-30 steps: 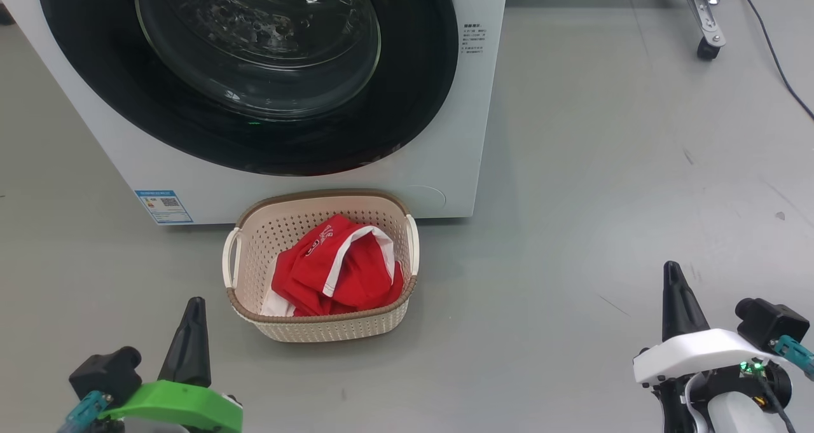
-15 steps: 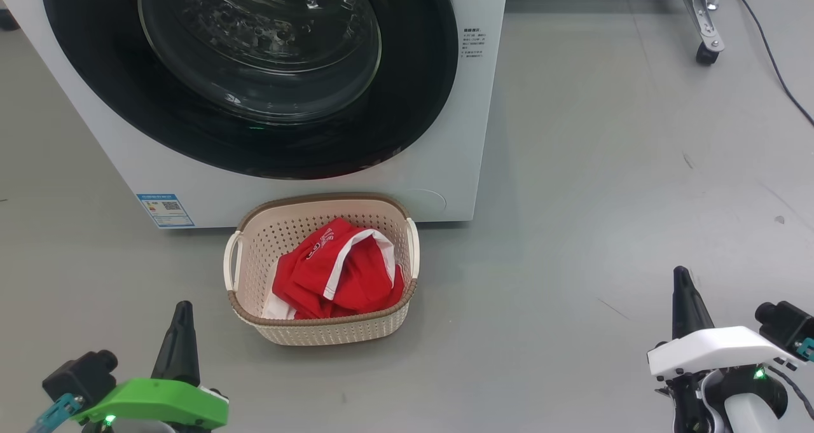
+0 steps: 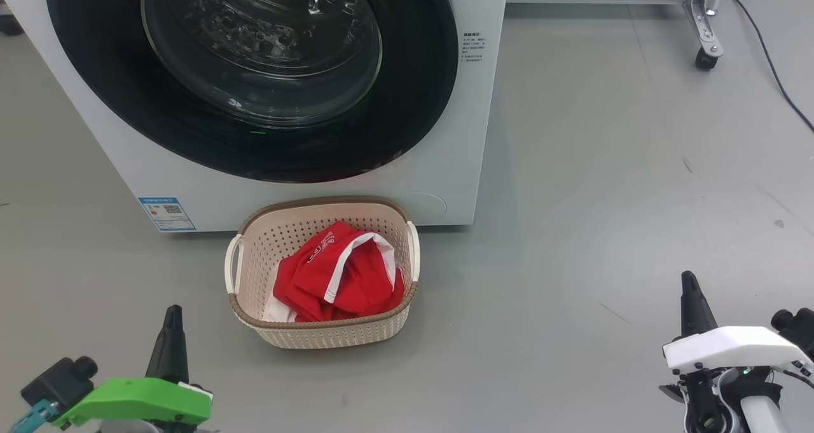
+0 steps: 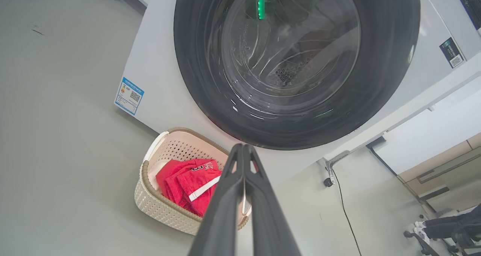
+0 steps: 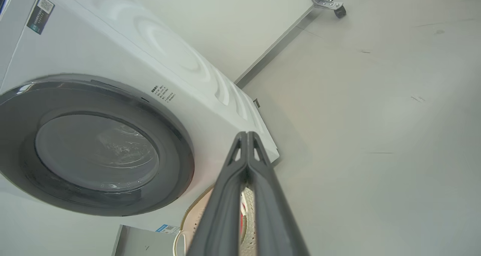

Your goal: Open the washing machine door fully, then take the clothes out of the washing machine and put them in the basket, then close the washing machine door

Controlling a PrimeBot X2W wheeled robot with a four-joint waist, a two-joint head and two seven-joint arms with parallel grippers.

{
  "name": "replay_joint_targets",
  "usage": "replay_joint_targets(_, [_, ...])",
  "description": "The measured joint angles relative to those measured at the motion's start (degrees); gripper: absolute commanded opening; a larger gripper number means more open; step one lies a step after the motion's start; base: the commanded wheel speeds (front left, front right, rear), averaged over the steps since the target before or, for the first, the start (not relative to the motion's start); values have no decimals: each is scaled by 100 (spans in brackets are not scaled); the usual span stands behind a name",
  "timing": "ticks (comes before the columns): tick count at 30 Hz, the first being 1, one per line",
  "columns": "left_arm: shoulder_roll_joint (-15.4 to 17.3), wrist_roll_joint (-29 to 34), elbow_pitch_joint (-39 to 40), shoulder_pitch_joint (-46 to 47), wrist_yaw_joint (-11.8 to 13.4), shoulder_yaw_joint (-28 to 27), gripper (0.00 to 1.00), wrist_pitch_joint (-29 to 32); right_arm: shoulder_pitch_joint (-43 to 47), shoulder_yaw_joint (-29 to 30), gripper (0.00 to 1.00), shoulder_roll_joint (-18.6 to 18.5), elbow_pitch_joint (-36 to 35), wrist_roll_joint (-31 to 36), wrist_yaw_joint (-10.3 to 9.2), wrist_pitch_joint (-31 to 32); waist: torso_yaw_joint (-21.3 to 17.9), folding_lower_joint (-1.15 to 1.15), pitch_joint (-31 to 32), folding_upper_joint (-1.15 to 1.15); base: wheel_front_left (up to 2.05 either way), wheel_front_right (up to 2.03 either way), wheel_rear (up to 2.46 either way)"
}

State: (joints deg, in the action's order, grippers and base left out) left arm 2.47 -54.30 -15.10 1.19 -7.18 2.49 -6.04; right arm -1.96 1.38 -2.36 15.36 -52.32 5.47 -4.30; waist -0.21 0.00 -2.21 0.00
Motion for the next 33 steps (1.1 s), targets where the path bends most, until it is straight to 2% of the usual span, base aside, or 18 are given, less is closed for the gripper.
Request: replay_joint_targets(33, [45, -2415, -48, 68, 0, -252, 0, 622, -107, 399, 0, 9, 25, -2413, 97, 665, 12, 0, 128, 0, 0, 0, 0])
